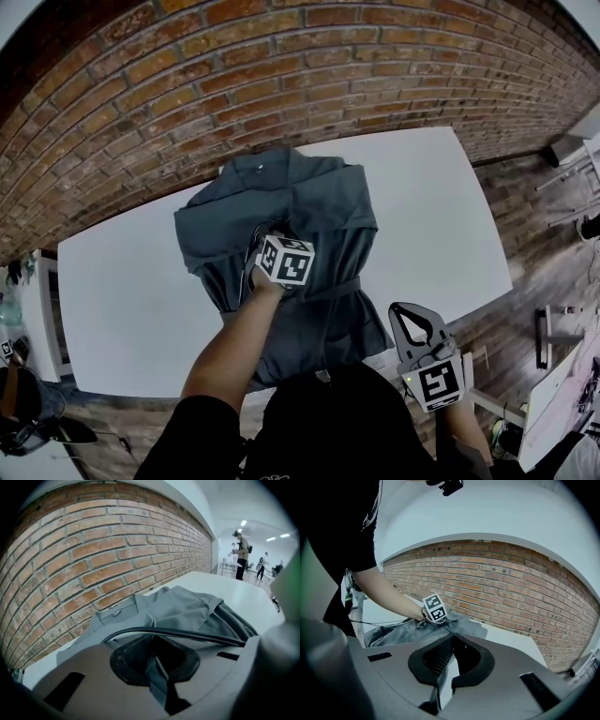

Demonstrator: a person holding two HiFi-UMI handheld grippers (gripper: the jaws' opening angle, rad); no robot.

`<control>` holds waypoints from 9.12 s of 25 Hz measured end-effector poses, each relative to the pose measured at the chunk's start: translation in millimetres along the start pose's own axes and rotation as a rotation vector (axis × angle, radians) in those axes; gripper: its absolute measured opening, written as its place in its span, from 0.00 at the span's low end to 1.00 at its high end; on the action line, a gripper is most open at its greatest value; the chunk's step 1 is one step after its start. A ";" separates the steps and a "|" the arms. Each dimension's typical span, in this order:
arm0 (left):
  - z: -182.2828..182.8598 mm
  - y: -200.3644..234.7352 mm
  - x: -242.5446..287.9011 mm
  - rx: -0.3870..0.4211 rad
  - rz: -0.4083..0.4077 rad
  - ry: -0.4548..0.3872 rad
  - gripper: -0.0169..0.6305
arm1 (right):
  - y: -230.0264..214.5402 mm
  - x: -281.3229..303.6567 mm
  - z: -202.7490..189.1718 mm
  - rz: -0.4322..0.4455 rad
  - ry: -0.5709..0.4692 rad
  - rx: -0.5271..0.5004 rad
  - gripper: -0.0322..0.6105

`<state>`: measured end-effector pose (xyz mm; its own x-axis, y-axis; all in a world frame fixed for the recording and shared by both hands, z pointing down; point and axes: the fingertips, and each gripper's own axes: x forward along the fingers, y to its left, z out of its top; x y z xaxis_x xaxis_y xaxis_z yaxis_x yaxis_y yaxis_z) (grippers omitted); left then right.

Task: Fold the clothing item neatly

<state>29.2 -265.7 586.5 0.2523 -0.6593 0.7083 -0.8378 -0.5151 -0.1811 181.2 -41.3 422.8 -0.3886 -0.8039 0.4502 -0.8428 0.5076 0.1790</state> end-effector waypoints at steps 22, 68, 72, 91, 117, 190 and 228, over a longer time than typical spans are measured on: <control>5.9 -37.0 -30.0 -0.027 -0.219 -0.117 0.22 | 6.5 13.7 3.7 0.061 0.004 -0.047 0.05; -14.2 207.4 -166.7 -0.646 -0.596 -0.535 0.22 | -42.9 231.2 80.7 0.291 0.075 0.098 0.16; -14.0 195.6 -145.7 -0.471 -0.538 -0.427 0.22 | -57.9 257.5 64.7 0.360 0.123 0.061 0.27; 11.7 218.1 -22.8 -0.368 -0.274 -0.260 0.22 | -84.1 382.6 36.6 0.530 0.257 -0.101 0.30; -12.0 209.8 96.6 -0.173 -0.322 0.068 0.22 | -71.9 449.7 -2.0 0.640 0.455 -0.085 0.33; -34.9 87.3 -61.5 0.389 -0.333 -0.259 0.29 | -18.6 297.0 -3.7 0.485 0.325 -0.217 0.28; -174.5 132.4 -240.7 -0.111 -0.176 -0.339 0.02 | 6.9 107.1 22.1 0.081 -0.123 0.270 0.05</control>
<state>-226.9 -79.6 511.0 0.5265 -0.7191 0.4535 -0.8100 -0.5863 0.0106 125.5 -130.7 452.9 -0.4867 -0.8043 0.3408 -0.8694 0.4841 -0.0991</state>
